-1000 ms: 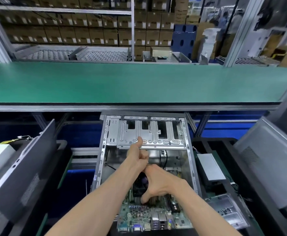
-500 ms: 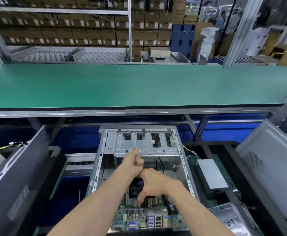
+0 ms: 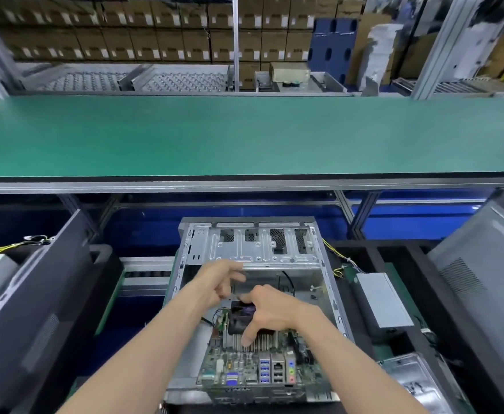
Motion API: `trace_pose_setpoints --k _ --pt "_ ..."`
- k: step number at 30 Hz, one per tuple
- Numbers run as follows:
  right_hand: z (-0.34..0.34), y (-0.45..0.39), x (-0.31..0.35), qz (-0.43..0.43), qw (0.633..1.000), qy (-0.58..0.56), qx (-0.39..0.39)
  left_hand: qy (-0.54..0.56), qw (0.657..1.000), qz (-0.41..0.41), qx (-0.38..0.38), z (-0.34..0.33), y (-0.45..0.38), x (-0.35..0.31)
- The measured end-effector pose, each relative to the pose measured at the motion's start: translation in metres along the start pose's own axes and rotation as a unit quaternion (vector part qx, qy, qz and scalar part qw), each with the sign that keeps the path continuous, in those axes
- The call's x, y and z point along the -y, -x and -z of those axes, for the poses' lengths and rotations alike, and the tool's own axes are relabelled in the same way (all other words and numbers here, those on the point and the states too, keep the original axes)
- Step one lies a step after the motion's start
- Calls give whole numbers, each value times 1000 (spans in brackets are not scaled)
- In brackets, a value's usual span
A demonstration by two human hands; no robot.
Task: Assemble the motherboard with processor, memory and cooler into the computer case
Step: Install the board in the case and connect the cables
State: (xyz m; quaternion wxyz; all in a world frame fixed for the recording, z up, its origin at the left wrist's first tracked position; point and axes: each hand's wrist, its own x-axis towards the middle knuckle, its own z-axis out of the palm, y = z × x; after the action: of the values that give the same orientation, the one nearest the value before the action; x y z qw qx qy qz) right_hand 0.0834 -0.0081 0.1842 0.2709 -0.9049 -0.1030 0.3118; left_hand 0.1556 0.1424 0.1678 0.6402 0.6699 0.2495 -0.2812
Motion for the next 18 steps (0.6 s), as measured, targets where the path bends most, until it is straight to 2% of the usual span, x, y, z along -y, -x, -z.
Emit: trace_pose_setpoints --k 3,6,13,18 --pt "1 -2 2 14 1000 1 -7 -84 992 -59 -70 20 3 0" --pt "4 -2 5 19 1000 10 -8 -127 984 -84 -90 31 10 8" --pt "15 -7 6 30 998 16 -59 -197 972 -65 -107 31 9 27" --pt "10 -12 4 34 994 53 -85 -189 971 -63 -133 31 -1 33"
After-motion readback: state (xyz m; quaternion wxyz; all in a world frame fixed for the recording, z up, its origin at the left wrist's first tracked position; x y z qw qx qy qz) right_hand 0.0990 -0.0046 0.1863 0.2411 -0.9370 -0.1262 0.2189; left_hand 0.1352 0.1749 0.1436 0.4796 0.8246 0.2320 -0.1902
